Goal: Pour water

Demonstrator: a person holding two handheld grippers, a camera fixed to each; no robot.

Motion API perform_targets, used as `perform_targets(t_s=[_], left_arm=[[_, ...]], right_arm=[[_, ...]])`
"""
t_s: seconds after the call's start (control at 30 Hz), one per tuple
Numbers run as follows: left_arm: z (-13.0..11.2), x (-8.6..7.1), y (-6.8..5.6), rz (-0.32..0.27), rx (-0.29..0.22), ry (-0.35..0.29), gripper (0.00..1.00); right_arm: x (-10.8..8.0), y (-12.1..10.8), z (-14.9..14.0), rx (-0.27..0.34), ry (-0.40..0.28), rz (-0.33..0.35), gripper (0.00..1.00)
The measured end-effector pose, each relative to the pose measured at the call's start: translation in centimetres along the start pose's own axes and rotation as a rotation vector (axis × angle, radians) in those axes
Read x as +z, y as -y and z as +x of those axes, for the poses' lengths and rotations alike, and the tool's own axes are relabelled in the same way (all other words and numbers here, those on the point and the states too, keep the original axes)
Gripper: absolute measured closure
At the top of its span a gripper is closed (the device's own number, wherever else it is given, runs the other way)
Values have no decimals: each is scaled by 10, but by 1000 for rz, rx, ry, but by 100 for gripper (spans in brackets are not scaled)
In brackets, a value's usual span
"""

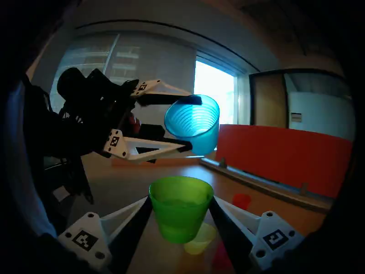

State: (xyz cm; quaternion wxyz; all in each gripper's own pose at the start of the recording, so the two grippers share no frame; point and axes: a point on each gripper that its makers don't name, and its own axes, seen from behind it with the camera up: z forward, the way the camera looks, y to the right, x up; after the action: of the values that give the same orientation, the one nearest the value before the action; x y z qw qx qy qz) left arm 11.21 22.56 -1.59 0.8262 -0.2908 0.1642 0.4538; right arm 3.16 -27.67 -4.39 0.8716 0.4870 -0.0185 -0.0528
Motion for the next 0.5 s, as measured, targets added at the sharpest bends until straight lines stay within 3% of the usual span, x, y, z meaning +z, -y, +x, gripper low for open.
perform_targets(t_s=[0.23,0.5], left_arm=[[-6,0,3,12,-203,3,14],[-14,2,1,8,-332,14,14]], right_arm=[[-2,-3,4,2,-9,-6,10],[-4,-6,2,1,-11,-12,10]])
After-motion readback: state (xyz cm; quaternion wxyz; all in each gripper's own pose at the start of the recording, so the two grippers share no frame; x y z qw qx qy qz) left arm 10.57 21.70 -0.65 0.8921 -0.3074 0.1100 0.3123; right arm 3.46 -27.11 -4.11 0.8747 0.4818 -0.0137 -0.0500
